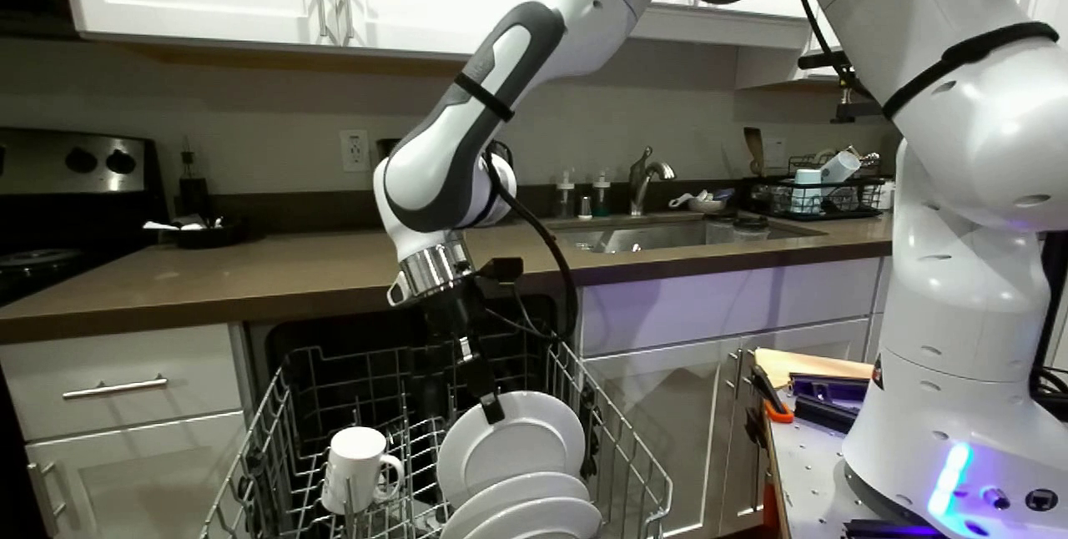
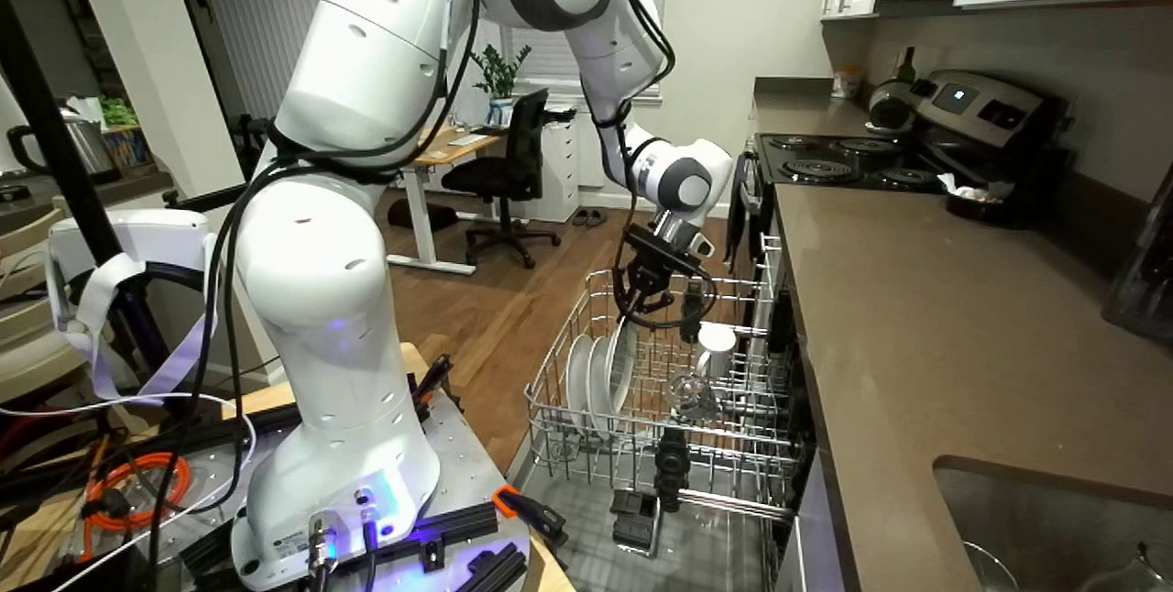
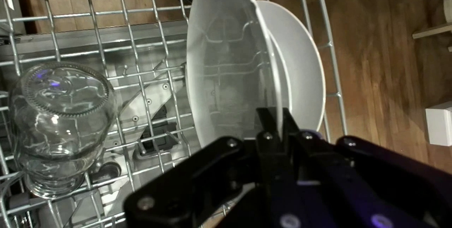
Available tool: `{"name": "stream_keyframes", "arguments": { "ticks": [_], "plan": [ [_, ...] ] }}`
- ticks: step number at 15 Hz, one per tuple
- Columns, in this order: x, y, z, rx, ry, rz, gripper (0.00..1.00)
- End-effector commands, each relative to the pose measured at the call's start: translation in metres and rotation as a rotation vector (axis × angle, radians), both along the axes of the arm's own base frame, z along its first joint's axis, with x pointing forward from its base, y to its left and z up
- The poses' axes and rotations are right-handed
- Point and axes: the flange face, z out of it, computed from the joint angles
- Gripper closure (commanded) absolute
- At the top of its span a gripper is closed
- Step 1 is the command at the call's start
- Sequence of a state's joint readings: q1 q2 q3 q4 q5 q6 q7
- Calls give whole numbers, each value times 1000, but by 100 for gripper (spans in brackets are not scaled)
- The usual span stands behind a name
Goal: Remove one plate from the dishwasher and put it on the right side of the countertop
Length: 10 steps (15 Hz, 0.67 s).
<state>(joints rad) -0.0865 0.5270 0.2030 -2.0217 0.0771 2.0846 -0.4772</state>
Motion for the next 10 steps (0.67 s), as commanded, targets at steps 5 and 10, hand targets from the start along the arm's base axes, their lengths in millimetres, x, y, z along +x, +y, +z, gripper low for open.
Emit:
{"name": "stream_keyframes", "arguments": {
  "ticks": [5,10],
  "plan": [
    [-36,34,59,20,-21,0,94],
    [-52,51,80,-7,-53,29,93]
  ]
}}
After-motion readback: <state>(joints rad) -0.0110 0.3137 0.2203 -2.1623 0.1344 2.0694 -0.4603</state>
